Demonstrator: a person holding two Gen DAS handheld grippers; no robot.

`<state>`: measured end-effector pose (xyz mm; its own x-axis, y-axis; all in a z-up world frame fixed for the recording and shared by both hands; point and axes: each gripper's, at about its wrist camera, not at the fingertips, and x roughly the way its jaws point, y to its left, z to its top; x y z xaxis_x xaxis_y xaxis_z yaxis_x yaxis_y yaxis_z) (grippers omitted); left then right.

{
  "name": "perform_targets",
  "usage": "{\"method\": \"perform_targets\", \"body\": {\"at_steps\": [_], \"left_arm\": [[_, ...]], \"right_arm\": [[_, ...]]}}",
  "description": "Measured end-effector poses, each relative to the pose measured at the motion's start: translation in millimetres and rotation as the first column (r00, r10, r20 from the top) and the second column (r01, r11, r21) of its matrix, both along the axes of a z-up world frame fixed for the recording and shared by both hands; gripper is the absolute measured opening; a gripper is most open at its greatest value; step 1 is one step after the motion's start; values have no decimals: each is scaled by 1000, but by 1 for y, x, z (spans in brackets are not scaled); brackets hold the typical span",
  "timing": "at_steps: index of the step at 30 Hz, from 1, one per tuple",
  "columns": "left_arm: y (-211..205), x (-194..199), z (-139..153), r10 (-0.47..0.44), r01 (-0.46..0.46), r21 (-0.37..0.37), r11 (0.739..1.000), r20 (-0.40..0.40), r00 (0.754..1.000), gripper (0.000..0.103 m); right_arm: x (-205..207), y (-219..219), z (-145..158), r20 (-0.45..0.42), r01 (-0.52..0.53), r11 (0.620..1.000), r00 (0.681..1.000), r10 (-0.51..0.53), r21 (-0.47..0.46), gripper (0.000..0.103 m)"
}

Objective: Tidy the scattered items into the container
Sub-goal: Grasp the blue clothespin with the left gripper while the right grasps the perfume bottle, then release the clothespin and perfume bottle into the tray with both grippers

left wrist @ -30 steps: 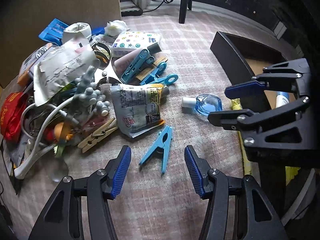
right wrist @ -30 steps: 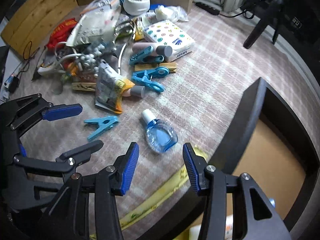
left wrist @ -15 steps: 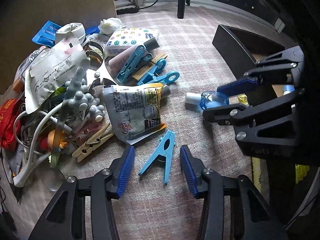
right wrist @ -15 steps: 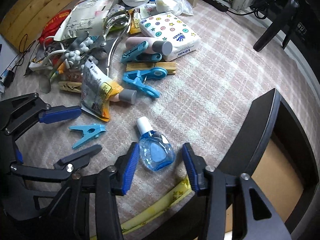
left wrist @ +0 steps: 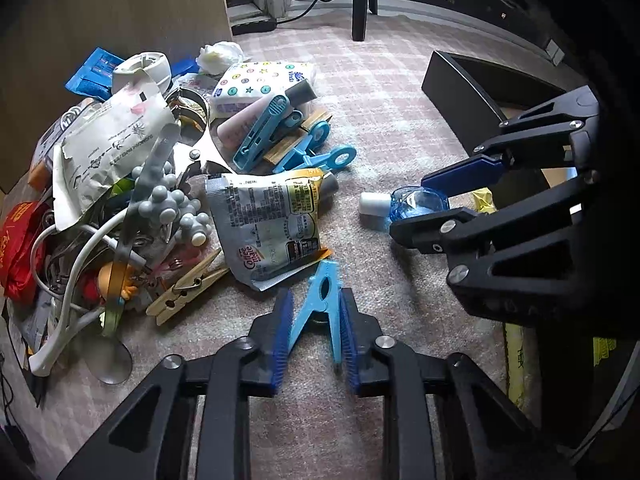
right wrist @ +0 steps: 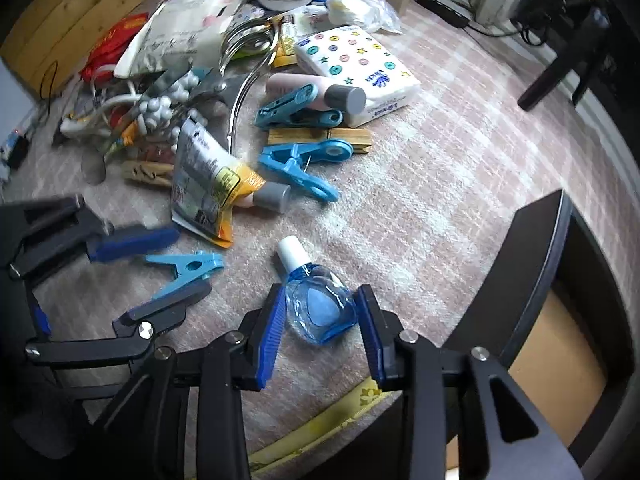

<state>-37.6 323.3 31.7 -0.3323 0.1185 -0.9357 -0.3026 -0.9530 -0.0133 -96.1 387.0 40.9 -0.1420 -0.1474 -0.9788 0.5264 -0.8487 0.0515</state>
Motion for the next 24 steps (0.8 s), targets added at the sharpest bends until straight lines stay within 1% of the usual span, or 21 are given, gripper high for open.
{"method": "perform_targets", "body": {"at_steps": [5,7,12,14,16,17,19,22,24], "left_arm": [[-4,-1,0,38,-38,22,999,14,999,21],[-6,-2,2,51,-51,26,998,16,999,21],[-1,-2,17,58,-58,52,997,-5,998,21],[4,0,26,58,-57,77,995,-12,998,21],[5,-4,38,41,-38,101,994,-27,999,21],[13,-5,46,27,-23,111,994,-38,999,21],[30,1,61,-6,15,132,991,-62,998,21],[49,15,77,-55,67,163,984,-81,995,21],[69,22,84,-100,115,179,977,-88,991,21]], "right_arm": [[9,4,4,-15,14,1000,1000,-14,-9,35],[12,6,8,-17,25,999,1000,-26,-29,35],[14,18,26,-37,73,994,996,-76,-78,35],[15,25,35,-46,95,991,994,-99,-95,35],[17,33,45,-61,111,988,991,-118,-107,35],[18,39,50,-70,123,986,989,-132,-112,35],[15,66,62,-80,156,980,983,-166,-125,35],[35,84,72,-98,219,966,967,-233,-137,35],[37,100,82,-117,266,954,952,-282,-135,35]]}}
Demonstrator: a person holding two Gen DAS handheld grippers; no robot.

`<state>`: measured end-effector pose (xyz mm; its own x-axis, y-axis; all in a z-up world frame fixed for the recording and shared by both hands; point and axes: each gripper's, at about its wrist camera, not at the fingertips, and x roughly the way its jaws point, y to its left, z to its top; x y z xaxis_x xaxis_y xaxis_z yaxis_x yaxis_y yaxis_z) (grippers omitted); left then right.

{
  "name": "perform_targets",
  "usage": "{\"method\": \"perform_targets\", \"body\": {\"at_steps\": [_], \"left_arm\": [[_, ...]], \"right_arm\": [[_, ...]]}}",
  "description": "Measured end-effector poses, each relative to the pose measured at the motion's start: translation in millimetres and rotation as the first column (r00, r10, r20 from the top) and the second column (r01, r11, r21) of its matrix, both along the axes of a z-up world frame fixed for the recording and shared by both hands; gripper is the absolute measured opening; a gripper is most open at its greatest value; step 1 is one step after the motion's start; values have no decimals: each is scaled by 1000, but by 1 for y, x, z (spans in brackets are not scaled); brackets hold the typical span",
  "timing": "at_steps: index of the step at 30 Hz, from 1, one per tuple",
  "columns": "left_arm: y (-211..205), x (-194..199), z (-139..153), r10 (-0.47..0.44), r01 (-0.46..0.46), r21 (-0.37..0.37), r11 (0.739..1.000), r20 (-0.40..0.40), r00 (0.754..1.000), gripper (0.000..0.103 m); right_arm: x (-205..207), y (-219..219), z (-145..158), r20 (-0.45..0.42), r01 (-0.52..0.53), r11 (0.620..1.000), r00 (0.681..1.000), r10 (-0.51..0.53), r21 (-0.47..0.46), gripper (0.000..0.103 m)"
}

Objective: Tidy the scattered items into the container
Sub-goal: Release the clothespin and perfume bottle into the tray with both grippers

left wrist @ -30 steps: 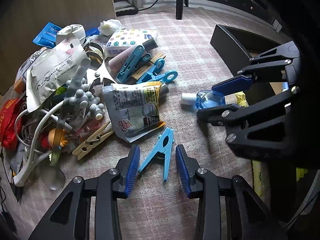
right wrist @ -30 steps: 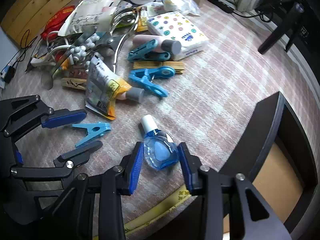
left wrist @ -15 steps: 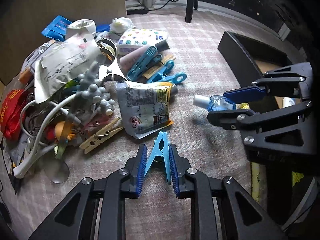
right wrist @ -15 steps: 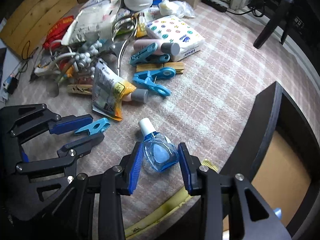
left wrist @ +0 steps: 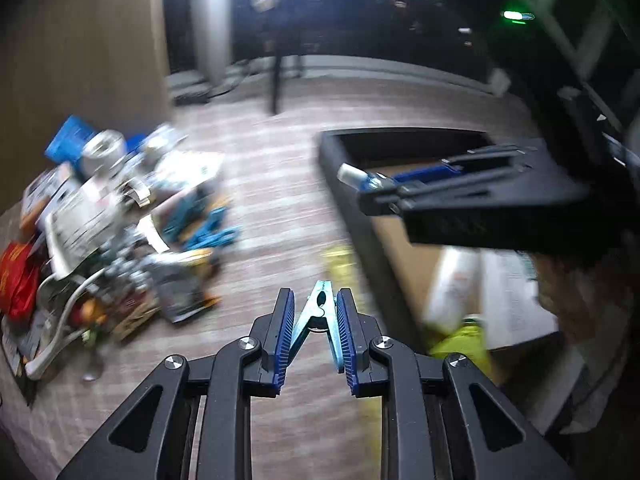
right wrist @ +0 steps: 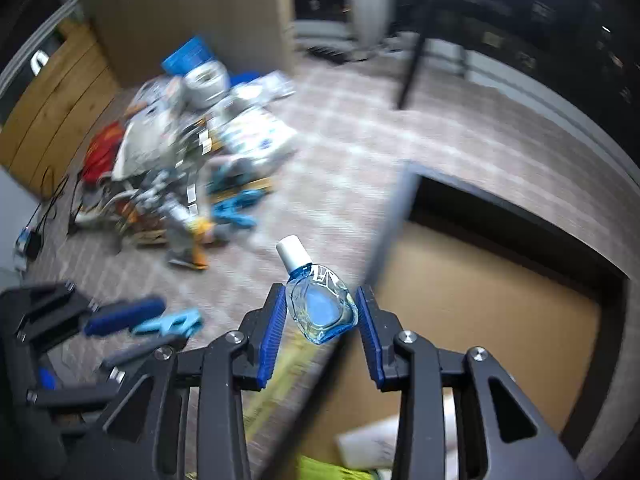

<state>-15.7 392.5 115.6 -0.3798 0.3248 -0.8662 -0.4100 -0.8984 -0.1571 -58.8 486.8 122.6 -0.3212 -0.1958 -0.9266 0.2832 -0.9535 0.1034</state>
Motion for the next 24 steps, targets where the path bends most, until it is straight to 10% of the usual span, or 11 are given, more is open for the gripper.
{"method": "perform_targets", "body": {"at_steps": [16,20,24], "left_arm": [[123,69,23,-314,314,18,949,-3,950,21],[130,79,23,-341,341,4,940,-17,940,72],[123,79,25,-327,326,-17,945,-35,944,64]], "right_arm": [[13,151,10,-29,293,953,956,-292,76,35],[18,159,9,-23,290,954,957,-289,76,43],[18,157,12,-40,296,954,955,-294,52,49]]}}
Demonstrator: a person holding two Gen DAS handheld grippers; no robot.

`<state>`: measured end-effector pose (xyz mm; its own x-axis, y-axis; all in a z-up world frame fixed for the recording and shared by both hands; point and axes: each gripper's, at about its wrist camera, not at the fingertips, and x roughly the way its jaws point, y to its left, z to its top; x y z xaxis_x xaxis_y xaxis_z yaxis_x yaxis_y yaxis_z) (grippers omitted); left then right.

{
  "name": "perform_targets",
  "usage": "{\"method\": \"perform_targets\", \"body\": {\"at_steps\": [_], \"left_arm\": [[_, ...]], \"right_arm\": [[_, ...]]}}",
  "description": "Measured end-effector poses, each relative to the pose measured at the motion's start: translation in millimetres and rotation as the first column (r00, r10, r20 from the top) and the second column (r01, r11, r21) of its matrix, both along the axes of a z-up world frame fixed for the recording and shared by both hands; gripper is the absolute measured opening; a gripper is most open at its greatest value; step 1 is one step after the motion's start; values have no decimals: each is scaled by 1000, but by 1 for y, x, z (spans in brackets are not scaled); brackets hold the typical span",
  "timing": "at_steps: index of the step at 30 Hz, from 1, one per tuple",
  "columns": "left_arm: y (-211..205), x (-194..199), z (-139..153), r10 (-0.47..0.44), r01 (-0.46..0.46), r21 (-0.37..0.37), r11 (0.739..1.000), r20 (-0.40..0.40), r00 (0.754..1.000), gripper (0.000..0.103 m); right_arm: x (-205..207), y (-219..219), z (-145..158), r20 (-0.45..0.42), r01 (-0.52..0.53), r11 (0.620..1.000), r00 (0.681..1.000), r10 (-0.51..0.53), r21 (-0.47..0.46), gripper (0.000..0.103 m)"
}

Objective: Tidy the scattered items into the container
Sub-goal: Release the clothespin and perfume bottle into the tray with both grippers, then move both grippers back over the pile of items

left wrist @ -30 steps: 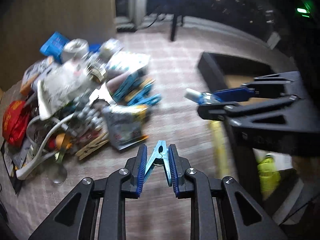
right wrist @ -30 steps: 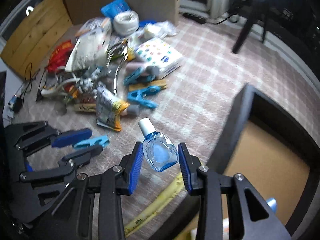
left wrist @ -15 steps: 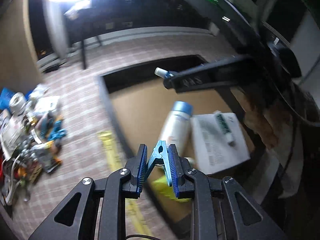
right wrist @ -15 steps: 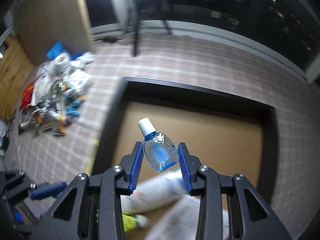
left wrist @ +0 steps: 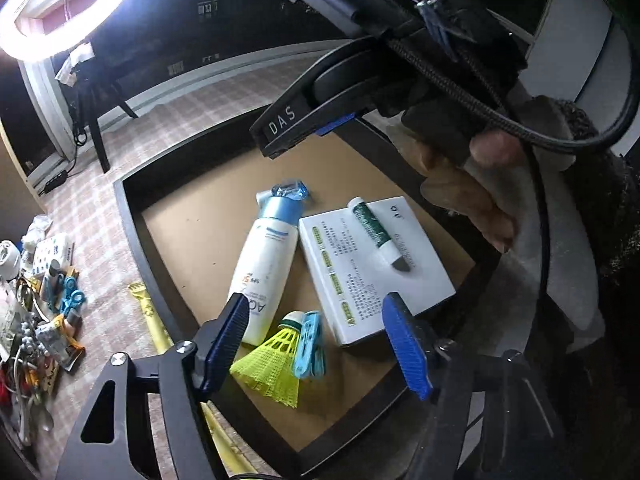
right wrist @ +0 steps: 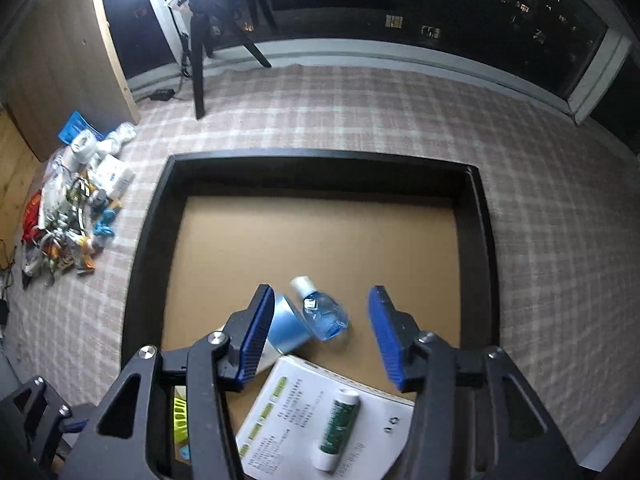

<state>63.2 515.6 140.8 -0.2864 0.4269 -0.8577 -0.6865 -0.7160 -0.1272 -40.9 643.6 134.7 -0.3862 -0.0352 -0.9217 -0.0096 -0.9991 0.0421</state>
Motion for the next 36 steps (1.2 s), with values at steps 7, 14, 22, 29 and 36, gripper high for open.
{"method": "perform_targets", "body": {"at_steps": [7,14,22,29,36], "left_arm": [[-42,-21,-4,113,-114,-23,993,-24,993,57],[-130,-57,-26,320,-323,-101,941,-44,946,54],[-247,-95,-56,569,-582,-213,785,-125,813,50],[-287,-104,-71,614,-632,-245,735,-154,774,50],[-292,-115,-77,594,-615,-254,746,-165,788,50]], "right_arm": [[-3,-27,5,-21,-56,998,998,55,-19,49],[-9,-69,8,-35,-142,988,989,140,-54,48],[-20,-143,-2,-16,-277,956,961,277,-100,48],[-30,-207,-21,14,-365,924,929,369,-117,48],[-34,-257,-46,42,-402,904,910,412,-144,48]]}}
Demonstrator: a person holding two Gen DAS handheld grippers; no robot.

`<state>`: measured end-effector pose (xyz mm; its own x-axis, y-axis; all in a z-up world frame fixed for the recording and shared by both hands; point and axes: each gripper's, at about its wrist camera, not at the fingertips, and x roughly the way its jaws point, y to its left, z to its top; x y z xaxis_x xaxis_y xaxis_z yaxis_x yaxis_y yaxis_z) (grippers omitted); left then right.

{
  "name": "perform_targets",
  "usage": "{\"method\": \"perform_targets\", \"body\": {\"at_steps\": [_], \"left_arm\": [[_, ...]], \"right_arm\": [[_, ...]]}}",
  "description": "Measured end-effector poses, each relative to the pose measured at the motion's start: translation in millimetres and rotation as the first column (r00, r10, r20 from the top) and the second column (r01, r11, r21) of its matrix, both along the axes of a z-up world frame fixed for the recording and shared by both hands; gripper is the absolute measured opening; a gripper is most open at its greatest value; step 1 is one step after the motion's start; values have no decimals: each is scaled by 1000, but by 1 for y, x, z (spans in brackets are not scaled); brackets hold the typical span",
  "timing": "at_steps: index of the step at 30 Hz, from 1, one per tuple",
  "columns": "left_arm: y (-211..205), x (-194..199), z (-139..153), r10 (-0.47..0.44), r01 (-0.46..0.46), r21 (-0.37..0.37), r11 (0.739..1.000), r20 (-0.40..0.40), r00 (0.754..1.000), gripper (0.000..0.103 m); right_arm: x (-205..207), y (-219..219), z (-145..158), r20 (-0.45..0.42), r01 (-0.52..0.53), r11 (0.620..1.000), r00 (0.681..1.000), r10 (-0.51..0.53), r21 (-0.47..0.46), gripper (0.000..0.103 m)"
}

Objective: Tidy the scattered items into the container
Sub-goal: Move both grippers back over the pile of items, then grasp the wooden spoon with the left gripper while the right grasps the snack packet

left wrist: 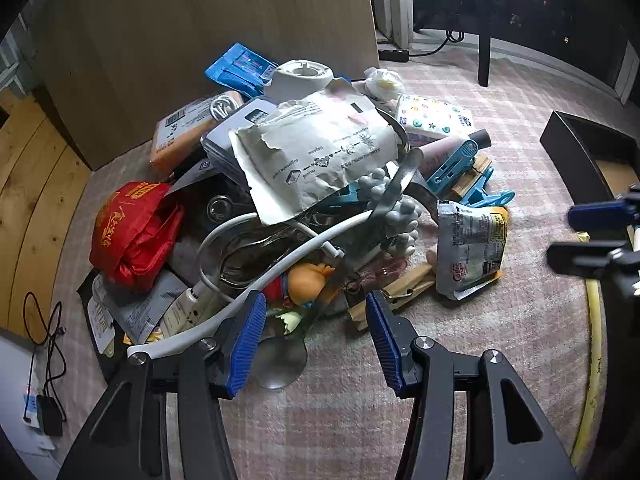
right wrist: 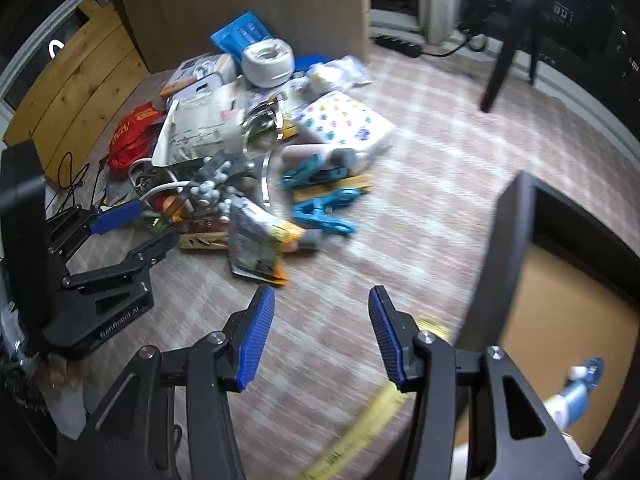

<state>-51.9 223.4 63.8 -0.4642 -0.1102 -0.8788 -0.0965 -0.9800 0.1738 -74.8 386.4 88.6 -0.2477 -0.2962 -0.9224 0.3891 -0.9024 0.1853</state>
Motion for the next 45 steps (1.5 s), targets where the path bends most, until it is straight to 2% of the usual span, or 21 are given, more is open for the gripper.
{"method": "perform_targets", "body": {"at_steps": [8,15,16,19,21,27,38,40,42,43,45], "left_arm": [[-9,1,3,-12,13,22,1000,-12,1000,50],[-9,-6,-1,-26,25,-29,999,-22,999,50],[-10,-6,0,-25,25,-24,999,-20,999,50],[-19,0,12,-38,40,53,998,-34,999,51],[-25,0,15,-46,48,63,997,-32,998,51],[-25,-1,10,-91,91,38,995,-4,996,52],[8,-10,-1,-166,165,-91,982,-5,986,54],[13,-11,-6,-171,168,-135,976,-5,985,48],[14,-13,-10,-160,158,-155,975,-3,987,36],[13,-15,-10,-152,150,-148,978,-2,988,34],[7,-16,-9,-126,124,-123,985,-5,992,22]], "right_arm": [[-11,-32,-22,61,44,999,997,-42,-25,49],[-18,-48,-30,77,66,998,995,-66,0,49],[-19,-50,-31,79,68,998,995,-68,1,49],[-19,-55,-32,83,66,998,994,-67,8,49],[-19,-58,-33,87,61,998,994,-62,9,49],[-19,-60,-35,110,66,998,992,-65,2,49],[-14,-63,-36,113,53,999,992,-54,6,46],[-13,-63,-36,112,53,999,992,-53,6,42],[-12,-64,-36,109,54,998,992,-55,10,41],[-11,-64,-36,108,56,998,993,-56,11,40],[-9,-64,-35,110,59,998,992,-59,8,39]]}}
